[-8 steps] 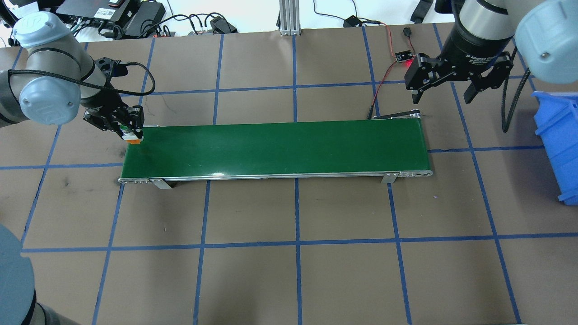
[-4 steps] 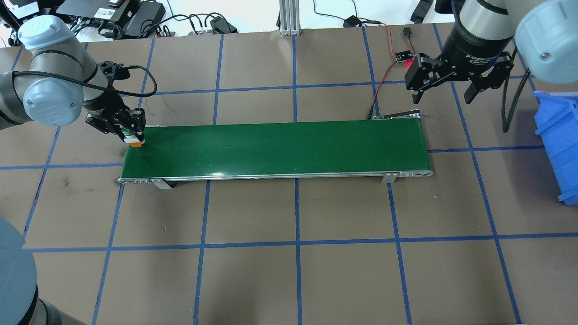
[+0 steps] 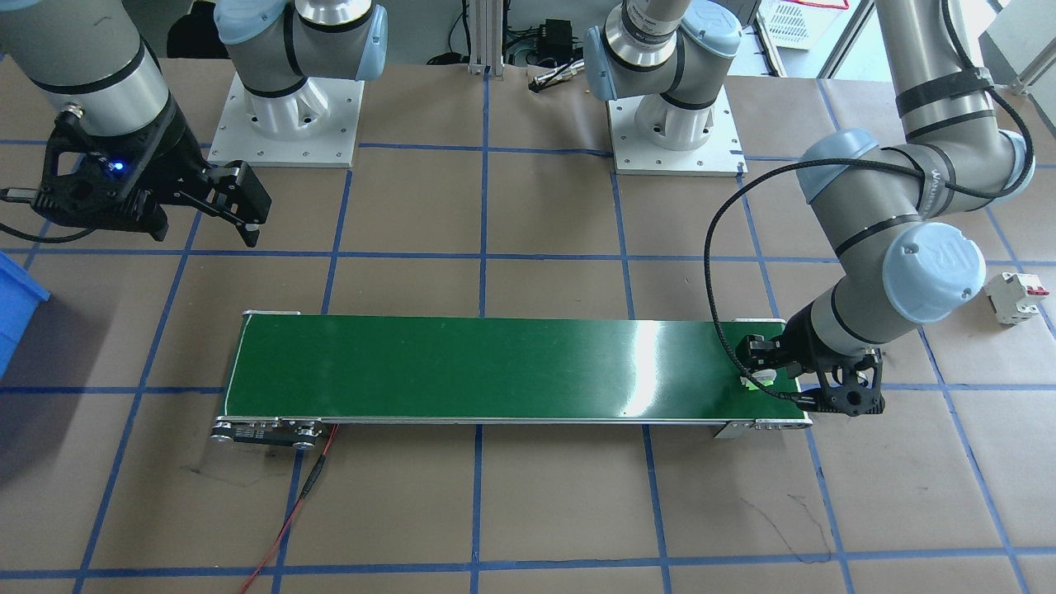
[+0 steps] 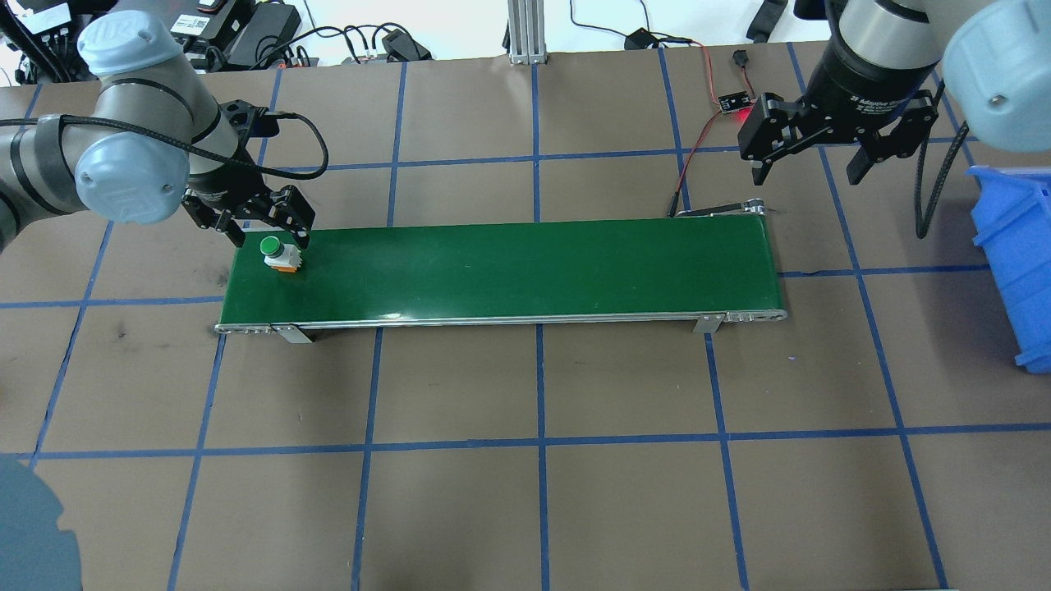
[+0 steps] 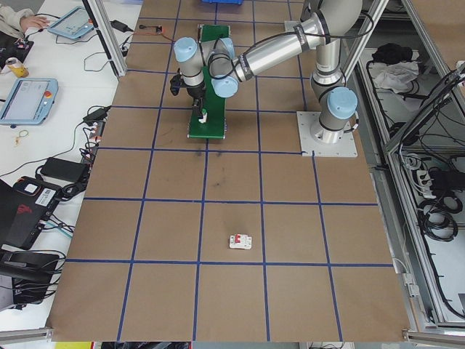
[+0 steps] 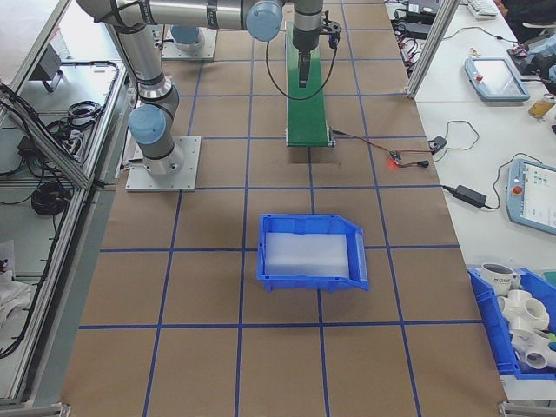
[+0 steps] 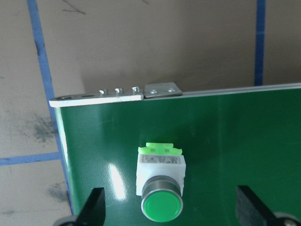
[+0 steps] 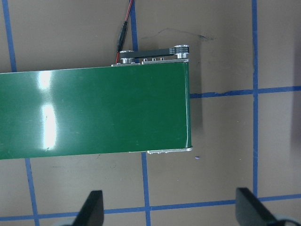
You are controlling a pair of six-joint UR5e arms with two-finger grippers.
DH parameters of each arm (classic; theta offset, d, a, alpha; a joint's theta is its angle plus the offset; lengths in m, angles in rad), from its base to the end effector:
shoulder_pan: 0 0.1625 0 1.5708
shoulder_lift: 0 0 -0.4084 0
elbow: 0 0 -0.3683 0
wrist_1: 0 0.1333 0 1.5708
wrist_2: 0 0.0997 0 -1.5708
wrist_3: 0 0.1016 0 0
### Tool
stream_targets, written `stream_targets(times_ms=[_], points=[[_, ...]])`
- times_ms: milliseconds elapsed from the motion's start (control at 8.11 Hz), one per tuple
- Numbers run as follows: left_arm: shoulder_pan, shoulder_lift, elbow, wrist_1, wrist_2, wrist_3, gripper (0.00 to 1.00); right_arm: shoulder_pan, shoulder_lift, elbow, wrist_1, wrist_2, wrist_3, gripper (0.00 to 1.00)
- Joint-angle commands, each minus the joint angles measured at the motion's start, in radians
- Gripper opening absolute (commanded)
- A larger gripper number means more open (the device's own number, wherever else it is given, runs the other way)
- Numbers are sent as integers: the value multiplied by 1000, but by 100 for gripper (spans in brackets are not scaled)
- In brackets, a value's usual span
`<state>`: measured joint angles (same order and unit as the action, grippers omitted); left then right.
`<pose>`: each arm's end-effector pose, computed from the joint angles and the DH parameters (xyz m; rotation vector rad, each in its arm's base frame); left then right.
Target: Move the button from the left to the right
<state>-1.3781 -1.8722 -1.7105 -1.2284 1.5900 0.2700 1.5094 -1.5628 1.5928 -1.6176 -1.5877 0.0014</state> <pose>-0.0248 -0.5586 0.2843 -0.1226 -3.1313 -0.1576 0.1023 -0.4800 0.4599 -0.0983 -3.1225 0.0254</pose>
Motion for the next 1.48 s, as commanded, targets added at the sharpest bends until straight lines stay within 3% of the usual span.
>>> stream_targets(times_ms=[0, 494, 987, 1357], points=[[-76, 105, 12, -113, -2, -9, 100, 0, -5, -7, 1, 0, 0, 100], [-211, 174, 26, -120, -14, -176, 100, 0, -5, -7, -1, 2, 0, 100], [-220, 182, 55, -112, -19, -178, 100, 0, 10, -43, -15, 2, 3, 100], [-220, 169, 61, -102, -7, -175, 100, -2, 79, -28, -25, 15, 11, 100]])
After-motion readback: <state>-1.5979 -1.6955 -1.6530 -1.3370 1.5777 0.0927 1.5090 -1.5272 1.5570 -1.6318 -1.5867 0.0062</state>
